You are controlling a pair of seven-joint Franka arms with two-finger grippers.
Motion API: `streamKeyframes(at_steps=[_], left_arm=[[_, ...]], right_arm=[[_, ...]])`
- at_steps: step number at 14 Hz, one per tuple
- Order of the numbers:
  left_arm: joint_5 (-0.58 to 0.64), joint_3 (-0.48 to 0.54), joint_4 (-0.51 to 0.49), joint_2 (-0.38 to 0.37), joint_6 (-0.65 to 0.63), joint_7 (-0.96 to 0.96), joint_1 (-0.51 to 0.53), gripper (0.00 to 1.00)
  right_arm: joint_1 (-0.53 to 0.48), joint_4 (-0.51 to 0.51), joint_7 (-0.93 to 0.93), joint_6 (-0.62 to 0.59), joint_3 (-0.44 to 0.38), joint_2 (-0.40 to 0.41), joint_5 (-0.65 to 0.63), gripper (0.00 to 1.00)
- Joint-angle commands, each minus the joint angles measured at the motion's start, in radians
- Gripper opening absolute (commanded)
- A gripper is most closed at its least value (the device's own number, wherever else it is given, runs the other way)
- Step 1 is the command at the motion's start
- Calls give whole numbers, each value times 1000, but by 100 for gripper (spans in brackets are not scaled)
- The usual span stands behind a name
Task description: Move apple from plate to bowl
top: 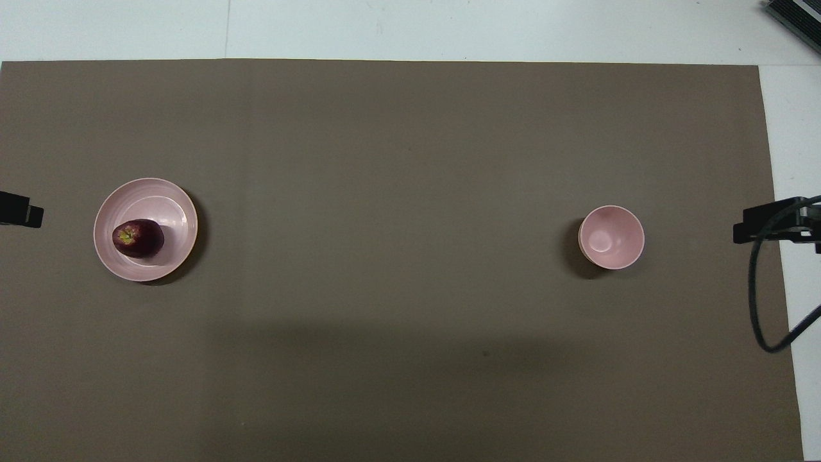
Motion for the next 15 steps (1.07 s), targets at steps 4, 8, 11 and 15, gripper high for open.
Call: streamKeyframes(at_steps=[4, 8, 11, 15], left_arm=[[-13, 2, -31, -25, 14, -5, 1, 100], [-13, 2, -92, -42, 91, 5, 14, 100], [-14, 3, -175, -44, 164, 8, 16, 100], [-13, 11, -375, -47, 354, 11, 21, 100]], right_arm=[[-9, -21, -15, 15, 5, -18, 13, 100], [-9, -21, -15, 15, 5, -18, 13, 100], [-9, -21, -15, 15, 5, -18, 13, 100], [-9, -21, -15, 15, 5, -18, 13, 100]])
